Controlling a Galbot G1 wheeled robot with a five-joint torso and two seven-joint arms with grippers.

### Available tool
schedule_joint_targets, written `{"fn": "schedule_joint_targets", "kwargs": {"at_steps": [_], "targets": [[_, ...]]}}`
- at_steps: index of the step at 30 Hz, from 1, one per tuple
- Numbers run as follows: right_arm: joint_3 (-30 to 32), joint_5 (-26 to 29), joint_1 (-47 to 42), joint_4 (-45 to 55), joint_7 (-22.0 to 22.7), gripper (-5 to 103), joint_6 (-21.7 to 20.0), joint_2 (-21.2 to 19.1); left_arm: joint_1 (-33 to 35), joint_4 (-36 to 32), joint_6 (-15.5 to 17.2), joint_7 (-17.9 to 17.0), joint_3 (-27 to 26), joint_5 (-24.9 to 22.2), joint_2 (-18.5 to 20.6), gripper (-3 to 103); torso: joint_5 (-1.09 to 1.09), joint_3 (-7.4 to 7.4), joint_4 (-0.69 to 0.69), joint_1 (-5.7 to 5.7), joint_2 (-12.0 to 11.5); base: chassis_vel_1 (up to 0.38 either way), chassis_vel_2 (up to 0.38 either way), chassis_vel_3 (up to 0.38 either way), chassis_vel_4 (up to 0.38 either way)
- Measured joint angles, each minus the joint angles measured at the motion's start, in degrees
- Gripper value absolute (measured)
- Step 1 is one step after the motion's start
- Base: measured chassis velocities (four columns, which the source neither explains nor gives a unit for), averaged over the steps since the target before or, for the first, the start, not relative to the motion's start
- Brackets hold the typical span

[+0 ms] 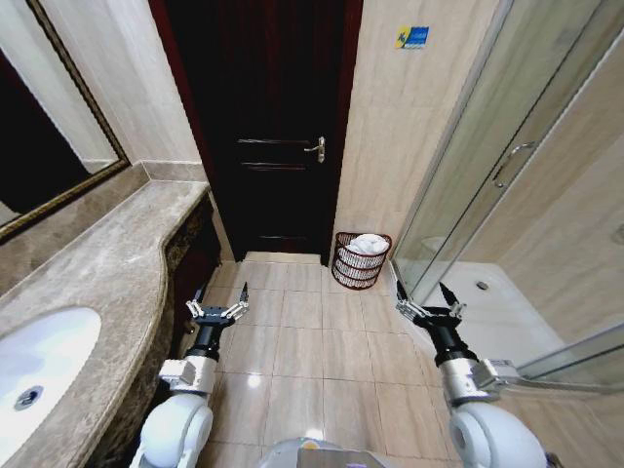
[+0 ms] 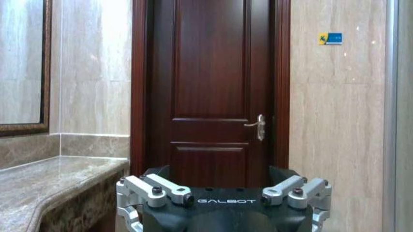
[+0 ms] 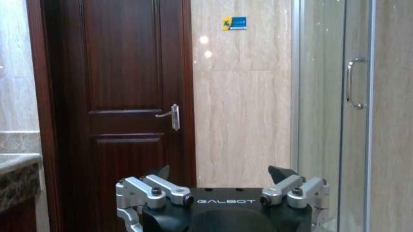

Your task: Discard the used towel into the hamper.

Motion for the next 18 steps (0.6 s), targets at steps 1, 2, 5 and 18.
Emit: {"fn": "schedule_joint_targets", "kwargs": {"at_steps": [1,2,5,18], "targets": [[0.00,0.00,0.00,-0.01,-0.01,100,0.00,0.00,0.00,0.00,-0.01,0.00,0.00,0.01,0.00,100,0.00,0.00,0.00,0.00,0.00,0.000,0.000,0.000,0.000],[0.00,0.00,0.00,-0.01,-0.01,100,0.01,0.00,0.00,0.00,-0.01,0.00,0.00,0.01,0.00,100,0.00,0.00,0.00,0.00,0.00,0.000,0.000,0.000,0.000],[0.00,0.00,0.00,-0.02,-0.02,100,0.02,0.00,0.00,0.01,-0.02,0.00,0.00,0.01,0.00,100,0.00,0.00,0.00,0.00,0.00,0.000,0.000,0.000,0.000],[0.00,0.00,-0.01,-0.03,-0.06,100,0.08,0.00,0.00,0.01,-0.05,0.00,0.00,0.01,-0.01,100,0.00,0.00,0.00,0.00,0.00,0.000,0.000,0.000,0.000]]}}
